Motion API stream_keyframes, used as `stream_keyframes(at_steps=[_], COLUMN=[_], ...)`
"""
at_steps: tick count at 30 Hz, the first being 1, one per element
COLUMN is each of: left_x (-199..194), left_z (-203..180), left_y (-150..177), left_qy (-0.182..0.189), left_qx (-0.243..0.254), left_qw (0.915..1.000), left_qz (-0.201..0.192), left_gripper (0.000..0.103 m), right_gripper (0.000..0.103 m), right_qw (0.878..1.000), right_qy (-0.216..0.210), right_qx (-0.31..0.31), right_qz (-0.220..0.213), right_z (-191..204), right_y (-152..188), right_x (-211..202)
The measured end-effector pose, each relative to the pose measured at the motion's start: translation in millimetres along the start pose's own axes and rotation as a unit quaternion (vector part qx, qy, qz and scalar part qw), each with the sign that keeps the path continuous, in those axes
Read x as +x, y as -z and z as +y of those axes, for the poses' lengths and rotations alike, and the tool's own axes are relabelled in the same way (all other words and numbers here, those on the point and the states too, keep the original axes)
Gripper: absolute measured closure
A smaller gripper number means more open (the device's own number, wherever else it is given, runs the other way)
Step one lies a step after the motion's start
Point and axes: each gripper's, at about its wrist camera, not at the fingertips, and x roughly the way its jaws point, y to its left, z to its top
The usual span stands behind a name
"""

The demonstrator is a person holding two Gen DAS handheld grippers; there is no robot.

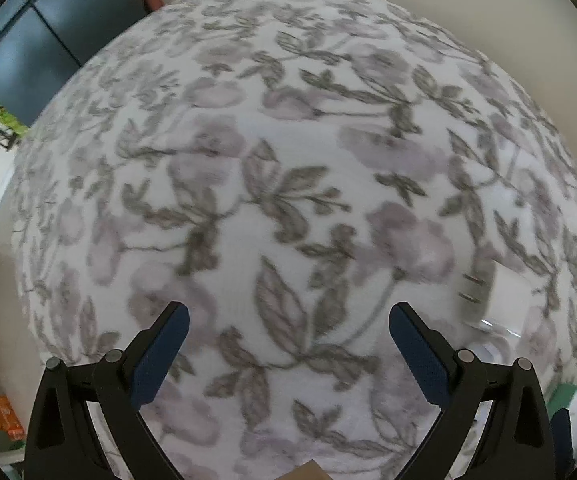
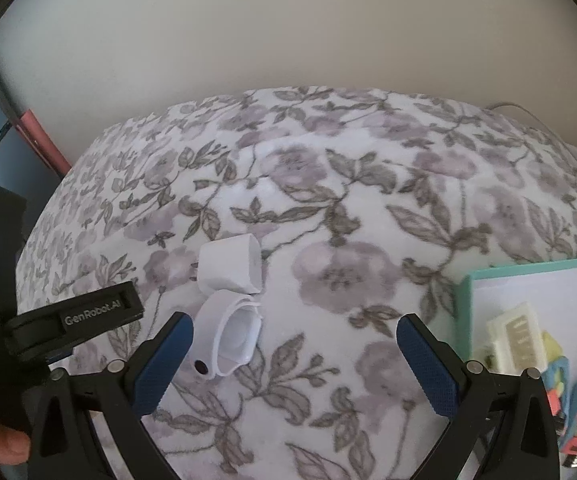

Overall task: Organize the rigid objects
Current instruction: 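Reach the right gripper to the white round cap while the left approaches the white plug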

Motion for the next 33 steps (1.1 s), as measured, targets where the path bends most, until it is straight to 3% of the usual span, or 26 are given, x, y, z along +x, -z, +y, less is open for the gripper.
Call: stream_keyframes(at_steps=[6,14,19,24,33], left_x=[15,20,17,14,9], left_z=[30,50,51,47,32], left_y=[-3,-3,-3,-1,1], left_qy=[-0.01,-0.026,-0.021,-0.014,0.01], left_qx=[-0.045,-0.059,-0.06,-0.06,-0.04], left_qw=[0.9988,0.9979,0.9979,0.998,0.9991], left_qz=[0.016,0.012,0.015,0.014,0.013], left_gripper=[0.003,0.003,0.003,0.003,0.003], right_gripper=[0.0,0.001,0.014,0.034,0.067], right_qw=[1.0,1.0,1.0,1.0,0.997], right_qy=[-0.007,-0.025,-0.024,-0.027,-0.074], right_qx=[-0.016,-0.016,-0.02,-0.012,0.012], right_qz=[0.003,-0.002,-0.002,0.0,0.013], right_z=[12,19,23,20,14], right_y=[0,1,1,2,0], right_x=[11,17,19,19,18])
